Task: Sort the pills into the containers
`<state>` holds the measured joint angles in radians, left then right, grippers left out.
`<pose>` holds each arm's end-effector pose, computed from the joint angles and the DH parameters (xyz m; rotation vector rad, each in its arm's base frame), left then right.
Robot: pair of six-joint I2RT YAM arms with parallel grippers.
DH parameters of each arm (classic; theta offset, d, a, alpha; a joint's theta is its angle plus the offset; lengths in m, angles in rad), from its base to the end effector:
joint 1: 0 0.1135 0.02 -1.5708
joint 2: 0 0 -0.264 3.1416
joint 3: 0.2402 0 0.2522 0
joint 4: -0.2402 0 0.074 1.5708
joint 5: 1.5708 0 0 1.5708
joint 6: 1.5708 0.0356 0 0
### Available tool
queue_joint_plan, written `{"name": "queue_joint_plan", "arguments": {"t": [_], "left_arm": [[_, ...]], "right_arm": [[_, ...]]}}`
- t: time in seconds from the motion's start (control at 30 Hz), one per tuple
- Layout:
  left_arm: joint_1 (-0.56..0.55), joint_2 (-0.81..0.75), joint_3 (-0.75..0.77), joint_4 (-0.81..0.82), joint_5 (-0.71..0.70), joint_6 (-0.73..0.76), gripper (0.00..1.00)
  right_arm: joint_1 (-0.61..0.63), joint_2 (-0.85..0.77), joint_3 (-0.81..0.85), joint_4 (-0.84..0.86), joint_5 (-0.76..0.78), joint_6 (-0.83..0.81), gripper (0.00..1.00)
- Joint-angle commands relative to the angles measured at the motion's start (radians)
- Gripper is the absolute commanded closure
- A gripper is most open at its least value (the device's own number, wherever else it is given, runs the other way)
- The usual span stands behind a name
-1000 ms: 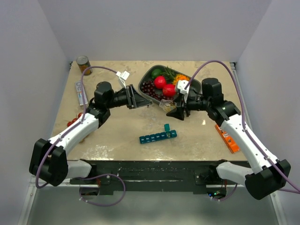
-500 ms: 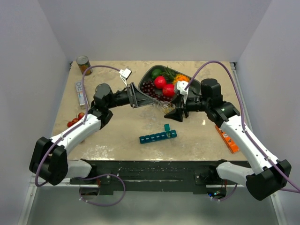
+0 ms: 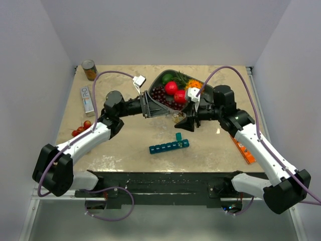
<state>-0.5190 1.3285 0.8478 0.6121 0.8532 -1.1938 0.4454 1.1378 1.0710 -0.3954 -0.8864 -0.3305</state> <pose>0.2456 -0.1712 0.3225 0.2596 1.8293 -1.9021 0.2083 0.1300 0.3536 -1.2330 1.5443 0.9659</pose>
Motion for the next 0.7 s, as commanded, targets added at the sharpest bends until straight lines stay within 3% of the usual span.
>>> {"name": "queue_joint_plan", "arguments": {"t": [0.0, 0.1, 0.37, 0.67], "left_arm": [[-0.019, 0.003, 0.008, 0.058, 0.014, -0.013, 1.00], [-0.029, 0.005, 0.026, 0.019, 0.015, 0.014, 1.00], [-0.033, 0.000, 0.161, -0.449, -0.065, 0.327, 1.00], [-0.033, 0.040, 0.247, -0.603, -0.014, 0.438, 1.00]], "right_arm": [[0.009, -0.003, 0.003, 0.050, -0.031, 0.024, 1.00], [0.010, 0.002, 0.006, 0.046, -0.016, 0.021, 1.00], [0.022, -0.004, -0.005, -0.002, 0.095, -0.010, 1.00], [0.029, 0.007, 0.018, -0.005, 0.081, -0.010, 1.00]]}}
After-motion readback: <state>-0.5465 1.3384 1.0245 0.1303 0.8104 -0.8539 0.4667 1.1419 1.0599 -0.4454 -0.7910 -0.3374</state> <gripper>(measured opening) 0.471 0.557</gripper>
